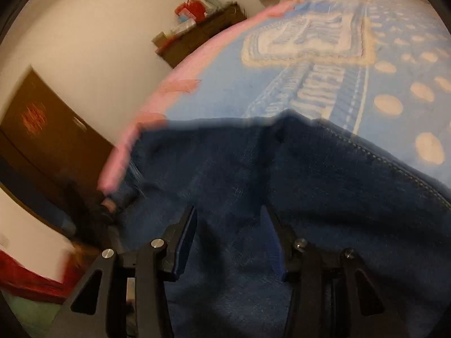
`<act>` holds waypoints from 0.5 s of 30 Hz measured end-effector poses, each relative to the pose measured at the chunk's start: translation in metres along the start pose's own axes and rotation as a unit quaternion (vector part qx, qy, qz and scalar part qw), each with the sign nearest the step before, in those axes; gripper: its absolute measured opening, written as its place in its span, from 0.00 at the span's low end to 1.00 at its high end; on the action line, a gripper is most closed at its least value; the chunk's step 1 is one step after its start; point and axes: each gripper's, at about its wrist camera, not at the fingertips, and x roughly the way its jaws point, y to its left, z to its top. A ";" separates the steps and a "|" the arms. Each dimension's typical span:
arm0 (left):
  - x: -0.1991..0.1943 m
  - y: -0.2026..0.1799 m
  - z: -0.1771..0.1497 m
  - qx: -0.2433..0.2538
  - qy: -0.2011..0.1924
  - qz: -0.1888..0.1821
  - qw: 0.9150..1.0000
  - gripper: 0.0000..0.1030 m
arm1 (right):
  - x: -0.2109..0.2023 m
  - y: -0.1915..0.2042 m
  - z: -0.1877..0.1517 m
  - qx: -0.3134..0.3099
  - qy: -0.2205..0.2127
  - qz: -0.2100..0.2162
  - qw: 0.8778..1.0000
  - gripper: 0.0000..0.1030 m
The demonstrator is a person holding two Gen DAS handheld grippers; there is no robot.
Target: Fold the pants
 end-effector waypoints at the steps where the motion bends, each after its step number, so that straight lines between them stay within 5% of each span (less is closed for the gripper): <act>1: 0.000 -0.001 0.002 0.004 -0.004 0.005 1.000 1.00 | -0.005 0.004 -0.001 0.013 0.000 -0.005 1.000 0.48; 5: 0.006 0.004 0.010 0.004 -0.014 0.003 1.000 1.00 | -0.054 0.032 -0.029 -0.006 -0.050 0.030 0.998 0.50; 9: 0.013 0.012 0.017 -0.012 -0.022 0.003 1.000 1.00 | -0.054 0.066 -0.074 -0.070 -0.010 -0.038 0.997 0.53; 12: 0.017 0.010 0.024 0.001 -0.027 0.024 0.999 1.00 | -0.020 0.074 -0.106 -0.056 0.052 -0.017 0.997 0.53; 15: 0.020 0.005 0.033 0.039 -0.031 0.036 0.998 1.00 | -0.020 0.102 -0.116 -0.109 0.044 -0.019 0.993 0.60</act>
